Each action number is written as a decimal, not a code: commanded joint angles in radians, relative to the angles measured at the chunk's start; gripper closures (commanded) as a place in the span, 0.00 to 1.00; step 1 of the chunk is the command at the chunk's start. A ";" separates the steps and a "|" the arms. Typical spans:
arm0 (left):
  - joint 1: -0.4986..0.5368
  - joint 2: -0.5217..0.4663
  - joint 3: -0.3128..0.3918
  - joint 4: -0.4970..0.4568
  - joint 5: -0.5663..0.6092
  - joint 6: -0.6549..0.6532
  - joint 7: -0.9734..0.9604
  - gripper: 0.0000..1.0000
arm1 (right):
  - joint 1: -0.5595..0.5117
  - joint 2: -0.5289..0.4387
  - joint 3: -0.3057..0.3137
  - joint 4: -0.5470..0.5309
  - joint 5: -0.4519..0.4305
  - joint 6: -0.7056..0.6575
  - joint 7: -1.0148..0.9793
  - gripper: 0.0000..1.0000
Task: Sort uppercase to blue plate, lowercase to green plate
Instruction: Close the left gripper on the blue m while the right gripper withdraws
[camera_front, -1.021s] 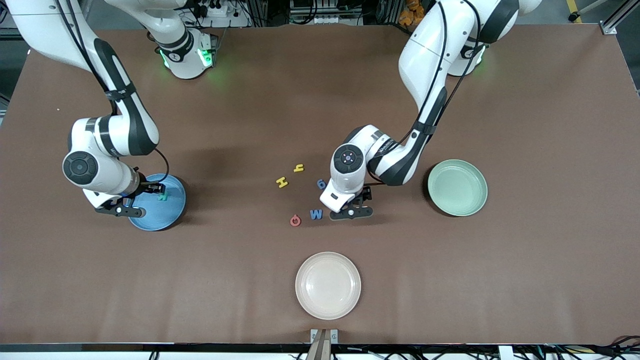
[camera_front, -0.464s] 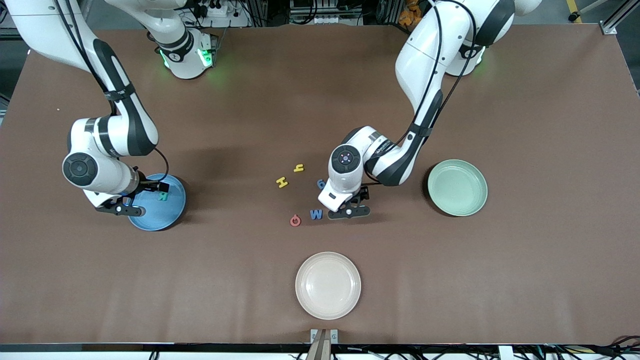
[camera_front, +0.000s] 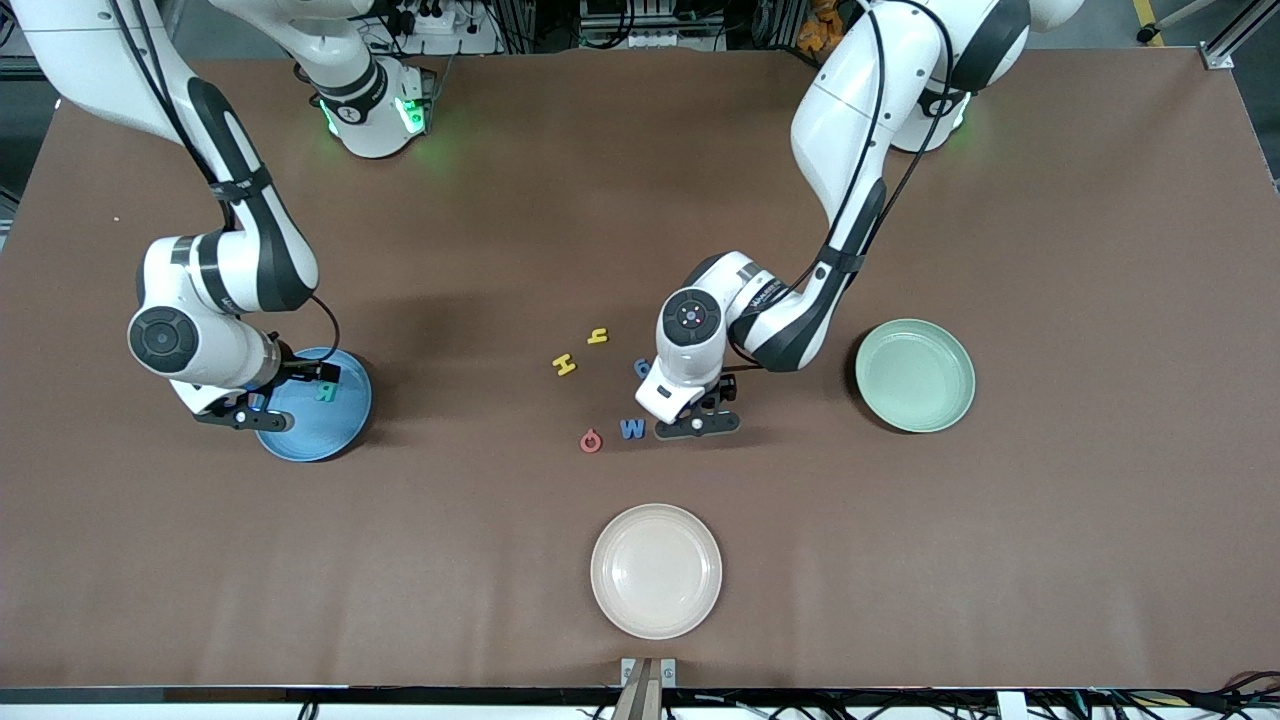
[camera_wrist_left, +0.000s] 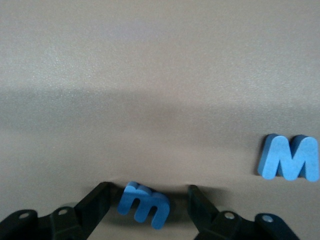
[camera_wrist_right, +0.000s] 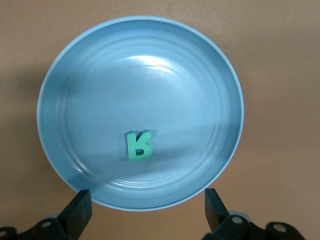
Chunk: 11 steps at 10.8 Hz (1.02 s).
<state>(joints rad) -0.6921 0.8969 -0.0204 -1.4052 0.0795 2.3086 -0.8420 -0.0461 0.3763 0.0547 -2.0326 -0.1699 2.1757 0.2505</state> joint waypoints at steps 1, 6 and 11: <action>-0.006 0.014 0.003 0.003 0.022 0.005 -0.028 0.36 | -0.009 -0.013 0.019 0.032 0.009 -0.068 0.013 0.00; -0.004 0.011 0.003 0.002 0.022 0.002 -0.028 0.60 | -0.005 -0.014 0.019 0.038 0.015 -0.068 0.013 0.00; 0.005 -0.038 0.002 -0.004 0.025 -0.029 -0.020 0.60 | 0.012 -0.014 0.020 0.043 0.016 -0.077 0.015 0.00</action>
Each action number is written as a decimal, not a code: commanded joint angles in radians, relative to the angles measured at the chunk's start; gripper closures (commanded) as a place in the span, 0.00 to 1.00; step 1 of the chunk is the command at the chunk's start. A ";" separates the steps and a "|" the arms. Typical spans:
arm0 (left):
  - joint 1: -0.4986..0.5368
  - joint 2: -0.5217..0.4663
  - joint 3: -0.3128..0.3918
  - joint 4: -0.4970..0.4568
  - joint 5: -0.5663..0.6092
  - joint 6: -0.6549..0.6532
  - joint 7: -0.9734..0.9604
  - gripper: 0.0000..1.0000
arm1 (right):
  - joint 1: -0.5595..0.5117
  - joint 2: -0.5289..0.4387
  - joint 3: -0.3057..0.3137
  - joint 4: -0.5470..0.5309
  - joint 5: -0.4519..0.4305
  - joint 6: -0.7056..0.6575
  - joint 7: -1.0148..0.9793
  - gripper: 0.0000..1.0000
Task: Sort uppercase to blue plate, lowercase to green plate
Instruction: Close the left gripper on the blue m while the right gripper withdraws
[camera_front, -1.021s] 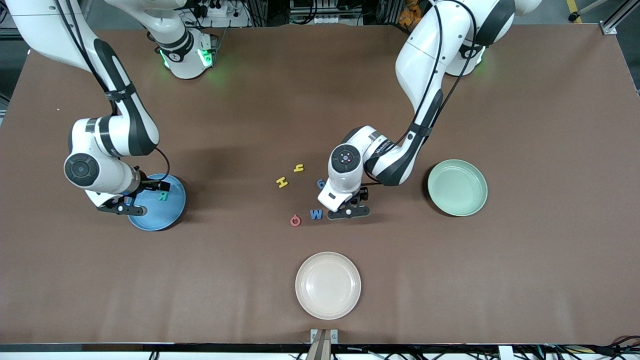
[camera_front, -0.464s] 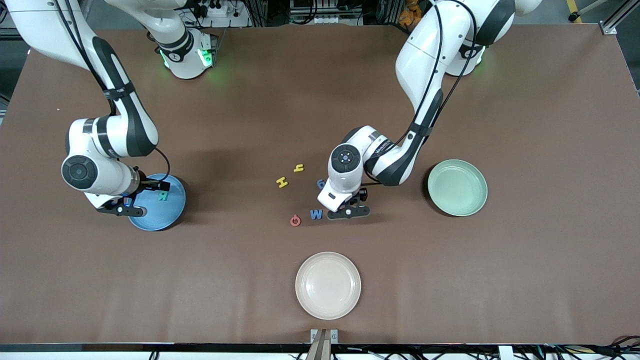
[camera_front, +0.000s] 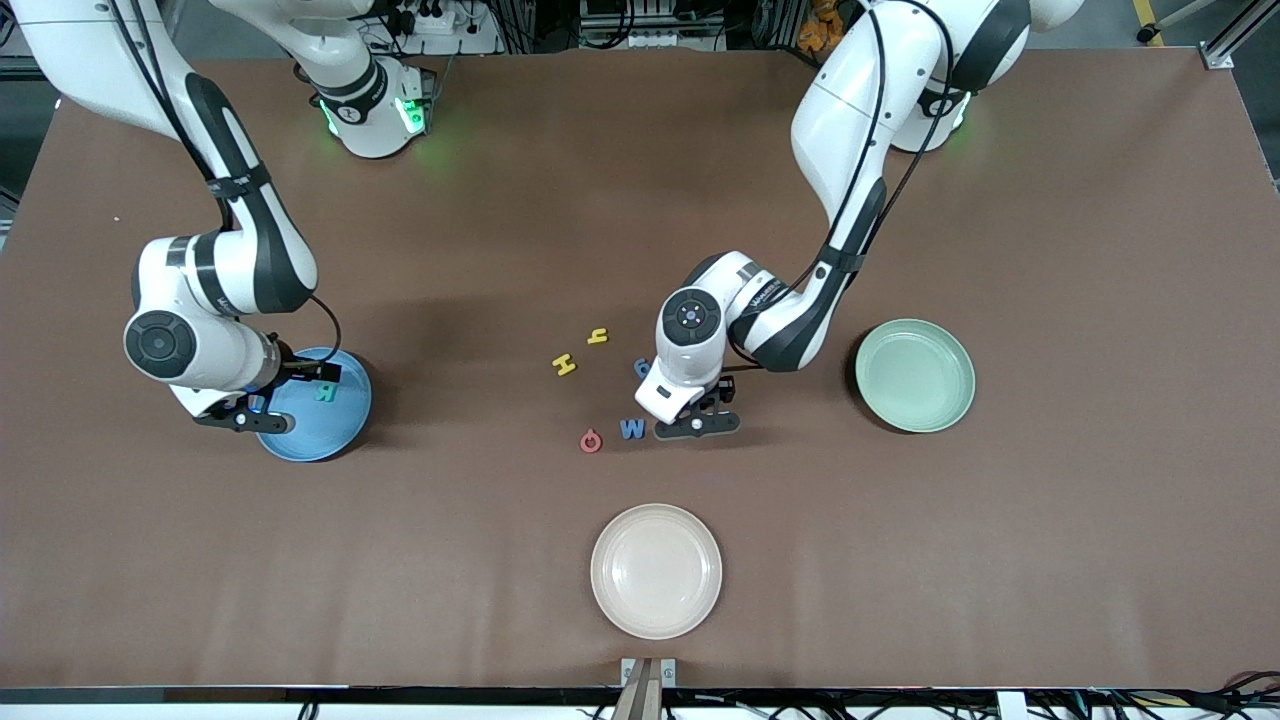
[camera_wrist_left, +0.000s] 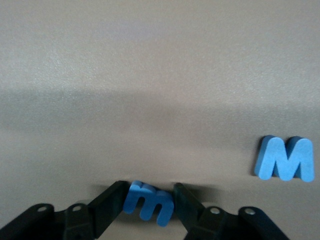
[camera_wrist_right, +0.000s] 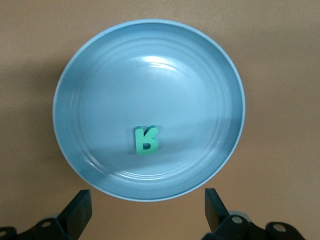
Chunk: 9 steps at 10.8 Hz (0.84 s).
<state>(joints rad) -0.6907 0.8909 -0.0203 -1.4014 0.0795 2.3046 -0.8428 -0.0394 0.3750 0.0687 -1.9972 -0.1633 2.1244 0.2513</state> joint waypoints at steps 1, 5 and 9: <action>0.007 -0.045 0.000 -0.010 0.025 -0.054 -0.012 0.61 | 0.015 -0.013 0.006 0.012 0.025 -0.027 0.014 0.00; 0.028 -0.073 -0.003 -0.036 0.025 -0.079 0.008 0.62 | 0.082 -0.005 0.006 0.032 0.059 -0.030 0.077 0.00; 0.077 -0.154 -0.010 -0.101 0.013 -0.143 0.097 0.64 | 0.232 0.047 0.006 0.113 0.061 -0.018 0.207 0.00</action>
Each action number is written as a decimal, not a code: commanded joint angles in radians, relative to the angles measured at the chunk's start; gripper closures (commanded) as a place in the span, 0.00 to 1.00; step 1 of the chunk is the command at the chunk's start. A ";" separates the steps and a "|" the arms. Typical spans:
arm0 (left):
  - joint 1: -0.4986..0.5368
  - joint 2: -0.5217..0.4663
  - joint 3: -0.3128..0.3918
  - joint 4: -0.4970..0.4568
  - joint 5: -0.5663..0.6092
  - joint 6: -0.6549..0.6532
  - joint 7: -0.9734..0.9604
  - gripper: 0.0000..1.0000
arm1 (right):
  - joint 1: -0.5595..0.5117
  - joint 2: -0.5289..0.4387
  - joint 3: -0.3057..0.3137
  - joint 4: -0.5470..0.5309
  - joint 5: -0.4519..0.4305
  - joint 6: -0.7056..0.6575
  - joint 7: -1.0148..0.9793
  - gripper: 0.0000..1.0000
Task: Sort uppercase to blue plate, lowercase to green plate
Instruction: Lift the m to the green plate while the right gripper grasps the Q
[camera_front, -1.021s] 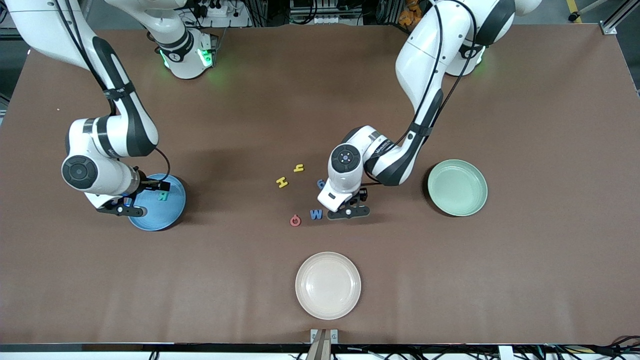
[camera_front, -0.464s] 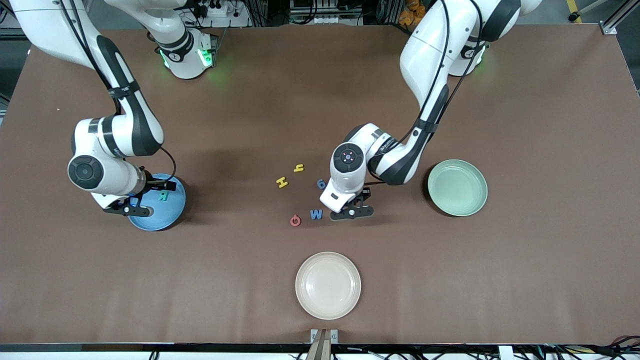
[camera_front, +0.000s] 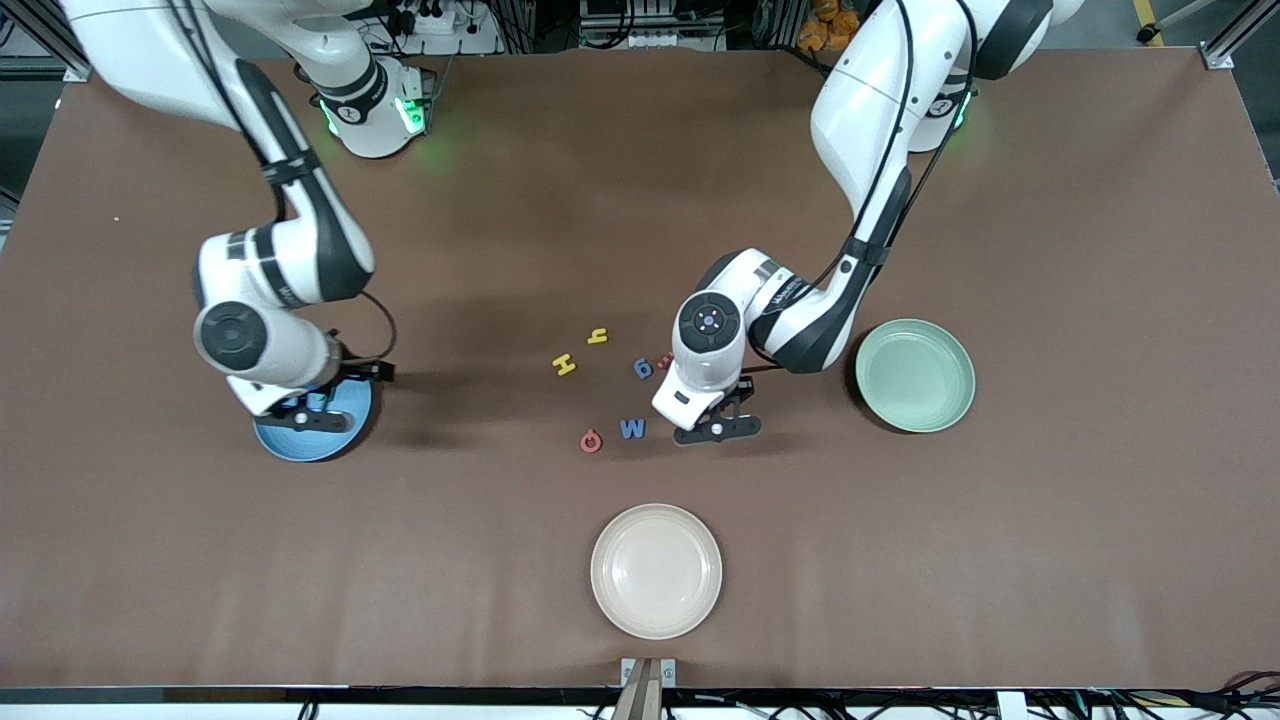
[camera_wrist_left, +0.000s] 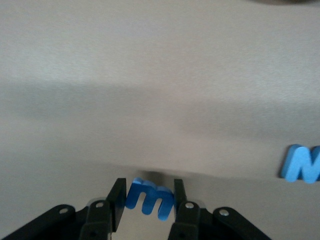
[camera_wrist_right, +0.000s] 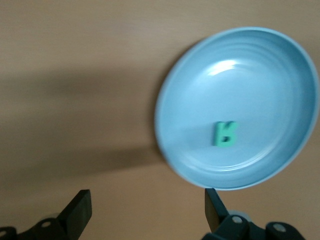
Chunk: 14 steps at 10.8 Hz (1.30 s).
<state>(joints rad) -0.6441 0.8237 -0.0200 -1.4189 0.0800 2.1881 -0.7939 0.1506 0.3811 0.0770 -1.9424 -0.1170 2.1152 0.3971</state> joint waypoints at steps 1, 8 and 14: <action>0.079 -0.127 -0.049 -0.138 0.011 -0.027 0.086 0.64 | 0.079 0.068 -0.002 0.098 0.017 -0.009 0.100 0.00; 0.384 -0.340 -0.135 -0.540 0.074 -0.030 0.355 0.65 | 0.225 0.395 -0.005 0.569 0.111 -0.009 0.287 0.00; 0.466 -0.417 -0.186 -0.649 0.126 -0.030 0.439 0.65 | 0.354 0.588 -0.010 0.821 0.100 0.014 0.279 0.00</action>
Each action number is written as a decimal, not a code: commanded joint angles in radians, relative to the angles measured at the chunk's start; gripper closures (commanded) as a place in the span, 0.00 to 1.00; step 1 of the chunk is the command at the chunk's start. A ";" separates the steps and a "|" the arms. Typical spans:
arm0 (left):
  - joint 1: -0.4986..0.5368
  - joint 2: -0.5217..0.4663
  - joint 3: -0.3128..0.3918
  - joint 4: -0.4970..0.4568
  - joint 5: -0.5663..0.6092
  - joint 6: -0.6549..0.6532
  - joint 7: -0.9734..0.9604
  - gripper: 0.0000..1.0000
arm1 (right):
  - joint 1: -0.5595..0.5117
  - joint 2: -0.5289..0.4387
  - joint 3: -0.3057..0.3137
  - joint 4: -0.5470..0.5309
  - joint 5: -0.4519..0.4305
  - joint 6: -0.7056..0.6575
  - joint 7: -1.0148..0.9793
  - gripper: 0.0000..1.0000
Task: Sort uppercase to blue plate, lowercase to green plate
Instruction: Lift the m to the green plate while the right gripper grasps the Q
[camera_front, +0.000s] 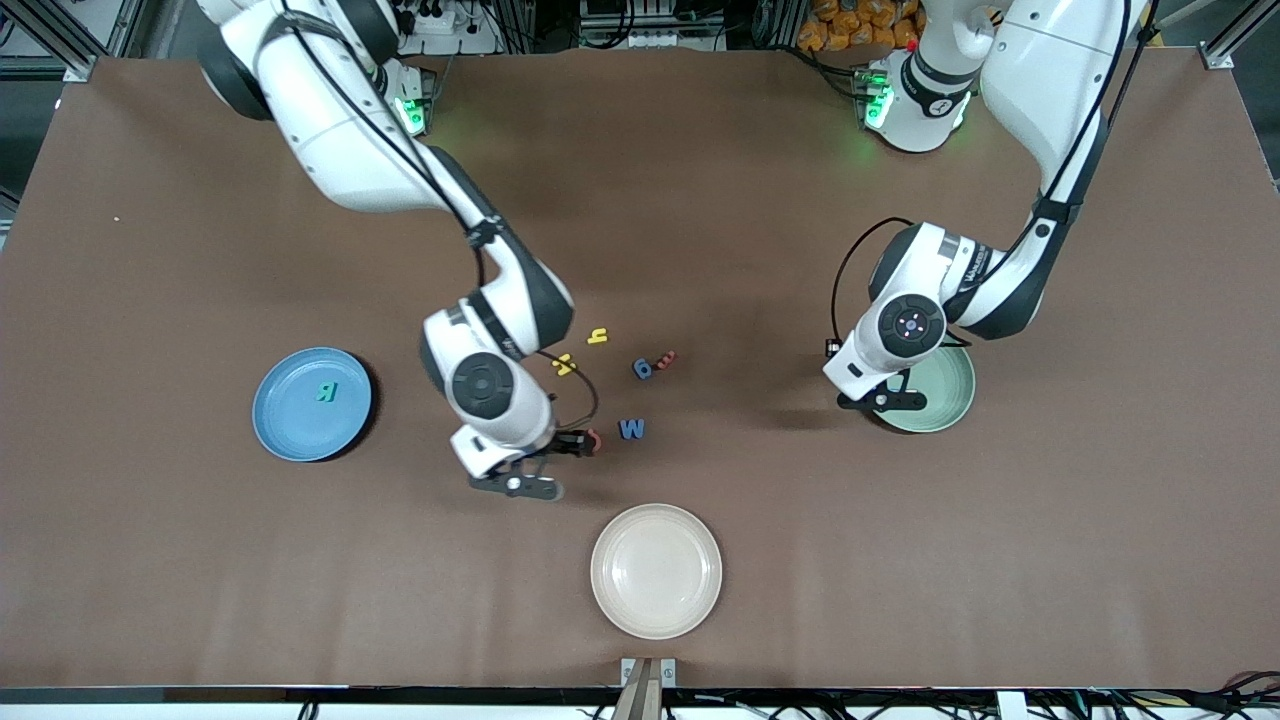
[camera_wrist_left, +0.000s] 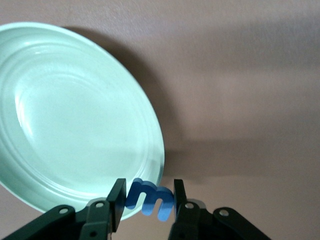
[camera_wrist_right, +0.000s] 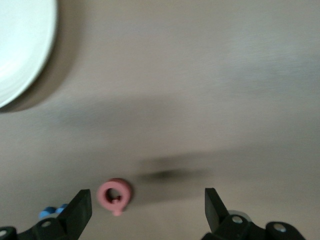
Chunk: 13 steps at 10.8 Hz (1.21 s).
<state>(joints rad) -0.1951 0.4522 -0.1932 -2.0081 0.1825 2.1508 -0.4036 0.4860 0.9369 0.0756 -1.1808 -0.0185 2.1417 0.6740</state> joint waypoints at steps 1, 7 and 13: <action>0.044 -0.058 -0.012 -0.064 0.031 0.007 0.066 0.65 | 0.032 0.040 -0.008 0.059 0.000 -0.013 0.004 0.00; 0.068 -0.072 -0.012 -0.049 0.043 0.020 0.094 0.00 | 0.065 0.079 -0.011 0.017 -0.021 0.041 0.018 0.00; 0.045 -0.067 -0.094 0.066 -0.027 0.018 -0.170 0.00 | 0.071 0.083 -0.014 0.010 -0.021 0.061 0.021 0.00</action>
<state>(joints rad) -0.1423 0.3831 -0.2791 -1.9736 0.1857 2.1746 -0.5122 0.5467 1.0172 0.0703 -1.1703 -0.0264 2.1908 0.6742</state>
